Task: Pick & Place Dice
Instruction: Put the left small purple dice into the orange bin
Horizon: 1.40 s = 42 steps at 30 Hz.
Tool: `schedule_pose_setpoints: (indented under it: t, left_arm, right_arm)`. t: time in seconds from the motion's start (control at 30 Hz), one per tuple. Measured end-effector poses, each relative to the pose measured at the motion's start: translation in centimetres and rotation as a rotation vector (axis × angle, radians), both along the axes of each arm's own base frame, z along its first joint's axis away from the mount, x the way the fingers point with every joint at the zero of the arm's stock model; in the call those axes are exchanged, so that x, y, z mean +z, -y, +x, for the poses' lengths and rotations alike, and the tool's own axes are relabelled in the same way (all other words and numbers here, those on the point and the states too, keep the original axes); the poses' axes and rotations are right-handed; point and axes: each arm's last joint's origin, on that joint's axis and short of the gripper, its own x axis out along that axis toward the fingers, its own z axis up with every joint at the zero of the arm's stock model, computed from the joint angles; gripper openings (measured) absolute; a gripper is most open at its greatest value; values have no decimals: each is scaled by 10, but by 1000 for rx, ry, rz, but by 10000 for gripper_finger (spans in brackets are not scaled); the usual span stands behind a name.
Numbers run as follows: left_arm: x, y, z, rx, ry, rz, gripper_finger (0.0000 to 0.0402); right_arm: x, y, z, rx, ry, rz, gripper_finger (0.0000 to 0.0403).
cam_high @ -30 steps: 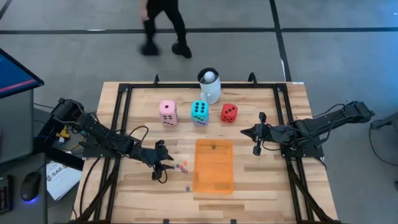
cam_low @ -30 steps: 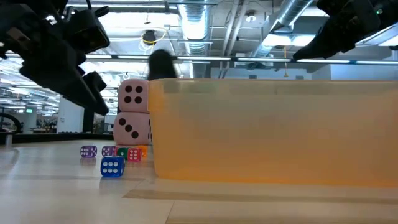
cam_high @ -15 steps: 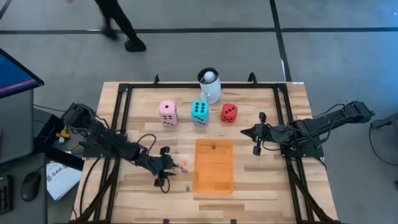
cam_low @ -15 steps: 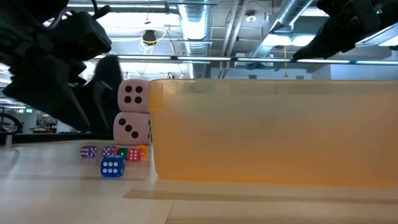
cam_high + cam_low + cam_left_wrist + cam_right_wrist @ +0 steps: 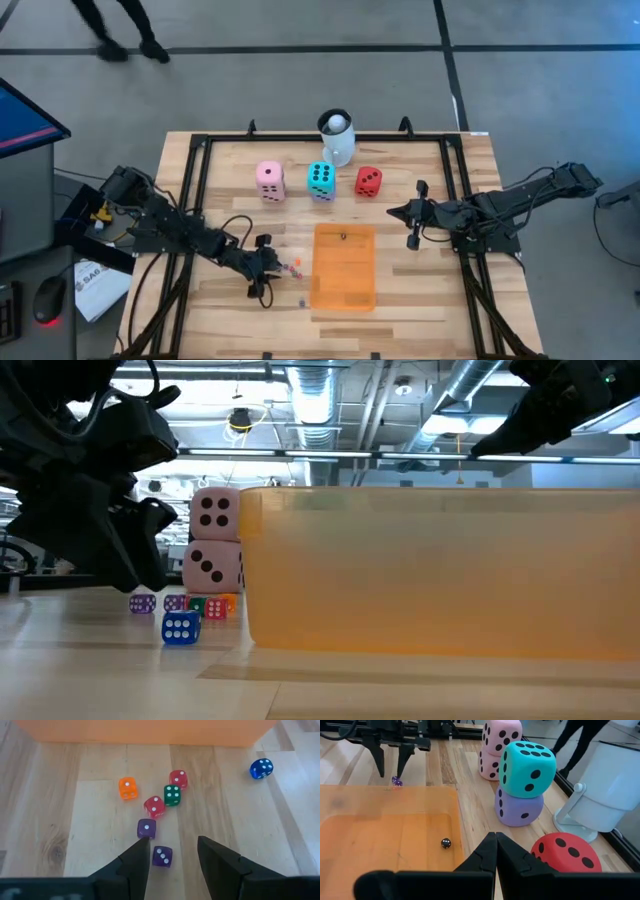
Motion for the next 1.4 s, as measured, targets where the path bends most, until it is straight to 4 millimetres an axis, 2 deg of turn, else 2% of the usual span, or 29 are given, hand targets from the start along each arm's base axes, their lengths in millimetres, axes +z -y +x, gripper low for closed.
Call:
schedule_pose_setpoints:
  t: [0.6,0.97,1.2,1.4]
  left_arm:
    - [-5,-3,-3,51,-2,1,154]
    - [-19,0,3,62,-3,7,154]
    - [-16,0,2,67,-4,-20,154]
    - [-16,0,2,58,-15,-26,134]
  right_arm:
    - [0,0,0,0,0,0,0]
    - [0,0,0,0,0,0,0]
    - [0,0,0,0,0,0,0]
    - [0,0,0,0,0,0,0]
